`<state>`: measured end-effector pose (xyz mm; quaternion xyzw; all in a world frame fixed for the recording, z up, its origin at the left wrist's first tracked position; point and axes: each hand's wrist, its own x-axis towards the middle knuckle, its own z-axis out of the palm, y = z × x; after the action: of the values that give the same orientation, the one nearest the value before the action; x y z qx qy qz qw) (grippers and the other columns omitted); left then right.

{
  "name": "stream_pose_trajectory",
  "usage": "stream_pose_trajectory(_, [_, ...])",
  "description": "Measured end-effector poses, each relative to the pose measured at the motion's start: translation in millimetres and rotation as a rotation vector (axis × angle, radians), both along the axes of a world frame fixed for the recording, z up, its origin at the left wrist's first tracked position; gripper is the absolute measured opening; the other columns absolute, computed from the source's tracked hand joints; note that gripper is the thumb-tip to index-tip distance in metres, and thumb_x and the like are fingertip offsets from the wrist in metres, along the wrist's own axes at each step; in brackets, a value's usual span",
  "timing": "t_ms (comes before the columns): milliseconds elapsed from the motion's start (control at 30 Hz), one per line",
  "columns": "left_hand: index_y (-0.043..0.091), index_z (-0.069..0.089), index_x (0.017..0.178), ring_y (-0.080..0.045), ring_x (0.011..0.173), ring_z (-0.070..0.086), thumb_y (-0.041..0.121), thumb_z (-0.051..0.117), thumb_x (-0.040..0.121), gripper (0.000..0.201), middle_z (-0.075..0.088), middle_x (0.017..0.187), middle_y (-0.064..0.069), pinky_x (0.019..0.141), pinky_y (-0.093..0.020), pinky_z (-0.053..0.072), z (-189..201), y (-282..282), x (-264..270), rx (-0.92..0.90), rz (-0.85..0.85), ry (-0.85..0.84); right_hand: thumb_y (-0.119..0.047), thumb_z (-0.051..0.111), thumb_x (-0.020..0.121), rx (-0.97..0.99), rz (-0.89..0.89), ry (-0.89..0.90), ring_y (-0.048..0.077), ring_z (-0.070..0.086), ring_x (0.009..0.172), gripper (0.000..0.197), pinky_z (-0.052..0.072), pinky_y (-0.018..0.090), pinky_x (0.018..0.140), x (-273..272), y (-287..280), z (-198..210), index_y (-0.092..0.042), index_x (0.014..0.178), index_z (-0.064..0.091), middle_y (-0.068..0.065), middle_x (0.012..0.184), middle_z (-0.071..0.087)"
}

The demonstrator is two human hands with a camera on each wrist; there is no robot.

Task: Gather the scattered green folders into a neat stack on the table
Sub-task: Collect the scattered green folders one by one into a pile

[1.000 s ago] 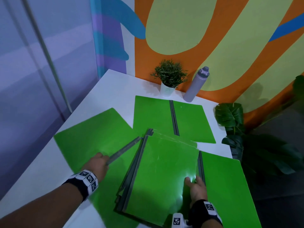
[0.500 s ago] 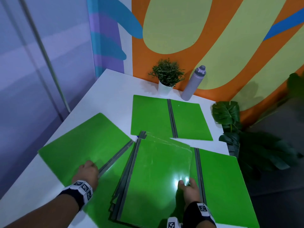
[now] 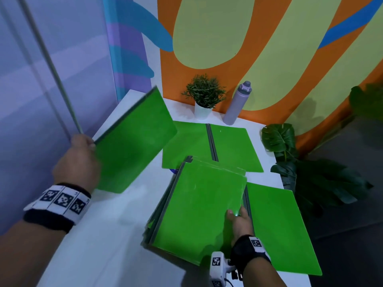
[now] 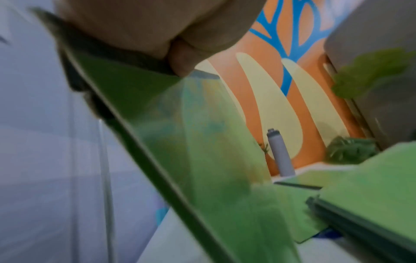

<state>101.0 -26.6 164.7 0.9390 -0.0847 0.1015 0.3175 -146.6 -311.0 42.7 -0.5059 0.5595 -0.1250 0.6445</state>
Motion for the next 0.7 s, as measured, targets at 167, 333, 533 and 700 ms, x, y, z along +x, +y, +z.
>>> stream_pose_trajectory(167, [0.007, 0.047, 0.128, -0.044, 0.108, 0.055, 0.011, 0.037, 0.098, 0.032, 0.060, 0.118, -0.029, 0.089, -0.046, 0.042, -24.9, 0.2, -11.2, -0.276, 0.042, 0.185, -0.008, 0.052, 0.091, 0.038, 0.014, -0.061, 0.032, 0.013, 0.144, 0.070, 0.015, 0.059, 0.111, 7.7, 17.9, -4.0, -0.030, 0.148, 0.018, 0.000, 0.159, 0.012])
stream_pose_trajectory(333, [0.010, 0.058, 0.122, -0.037, 0.112, 0.056, 0.013, 0.046, 0.096, 0.029, 0.062, 0.121, -0.021, 0.095, -0.041, 0.042, -86.1, -7.1, -25.6, -0.279, -0.083, 0.548, -0.011, 0.051, 0.092, 0.103, 0.026, -0.109, 0.029, 0.012, 0.144, 0.068, 0.012, 0.060, 0.111, 18.5, 28.1, 0.0, -0.035, 0.147, 0.018, -0.005, 0.159, 0.013])
stream_pose_trajectory(533, [0.023, 0.026, 0.141, -0.037, 0.131, 0.041, 0.035, 0.063, 0.087, 0.066, 0.043, 0.140, -0.016, 0.111, -0.051, 0.029, -115.2, -9.9, -46.8, -0.294, -0.272, 1.041, -0.008, 0.045, 0.093, 0.180, 0.070, -0.176, 0.027, 0.010, 0.145, 0.065, 0.003, 0.058, 0.112, 23.9, 32.5, 9.5, -0.034, 0.147, 0.019, -0.004, 0.158, 0.018])
stream_pose_trajectory(700, [0.007, 0.042, 0.133, -0.033, 0.117, 0.050, 0.021, 0.064, 0.087, 0.053, 0.057, 0.121, -0.013, 0.105, -0.050, 0.037, -132.0, -12.1, -52.5, -0.140, -0.316, 0.995, -0.016, 0.044, 0.097, -0.085, 0.293, 0.020, 0.026, 0.038, 0.133, 0.047, 0.028, 0.043, 0.110, 20.0, 19.3, 5.7, -0.023, 0.143, 0.036, 0.006, 0.149, 0.039])
